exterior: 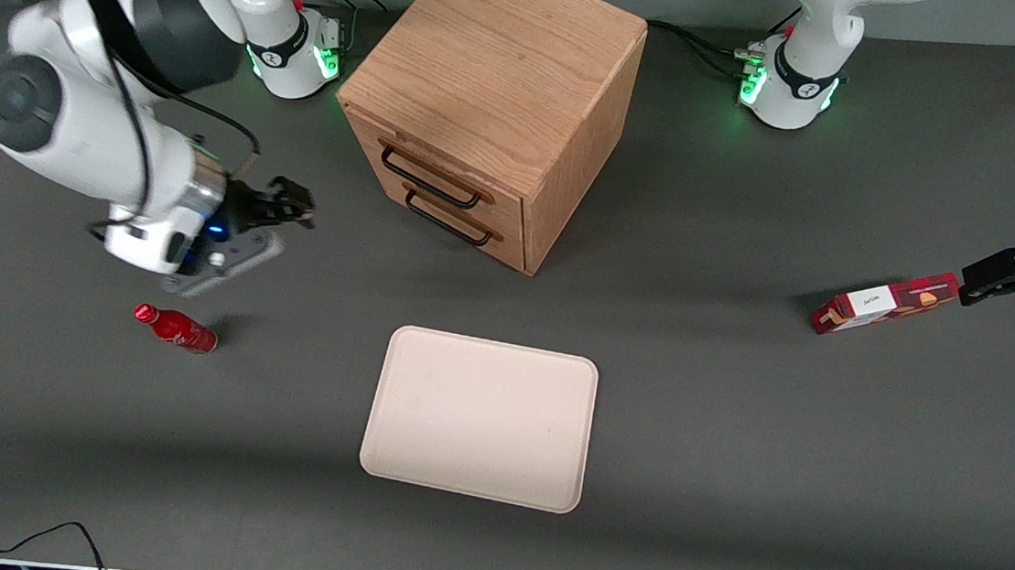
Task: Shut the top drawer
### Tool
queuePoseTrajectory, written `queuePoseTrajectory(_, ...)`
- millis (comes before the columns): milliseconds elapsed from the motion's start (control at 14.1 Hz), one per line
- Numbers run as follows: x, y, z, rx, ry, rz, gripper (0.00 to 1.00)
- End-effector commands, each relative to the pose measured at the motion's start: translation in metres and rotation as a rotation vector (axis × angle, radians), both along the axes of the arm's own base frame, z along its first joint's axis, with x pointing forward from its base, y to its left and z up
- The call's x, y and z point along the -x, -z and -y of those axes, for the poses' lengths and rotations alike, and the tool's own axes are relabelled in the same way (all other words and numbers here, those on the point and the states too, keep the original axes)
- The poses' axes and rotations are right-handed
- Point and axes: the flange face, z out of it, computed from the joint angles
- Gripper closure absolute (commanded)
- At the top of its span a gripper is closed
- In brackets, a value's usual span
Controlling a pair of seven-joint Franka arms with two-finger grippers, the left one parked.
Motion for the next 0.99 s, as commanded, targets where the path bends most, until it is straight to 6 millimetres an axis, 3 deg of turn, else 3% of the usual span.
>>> queuePoseTrajectory(0, 0.005, -0.026, 0.054, 0.127, 0.211, 0.046, 0.0)
queuePoseTrajectory(355, 0.011, -0.062, 0.164, 0.151, 0.446, 0.094, 0.0)
queuePoseTrajectory(496, 0.023, -0.072, 0.197, 0.148, 0.509, 0.077, 0.0)
queuePoseTrajectory(922, 0.029, -0.081, 0.216, 0.14, 0.554, 0.083, 0.0)
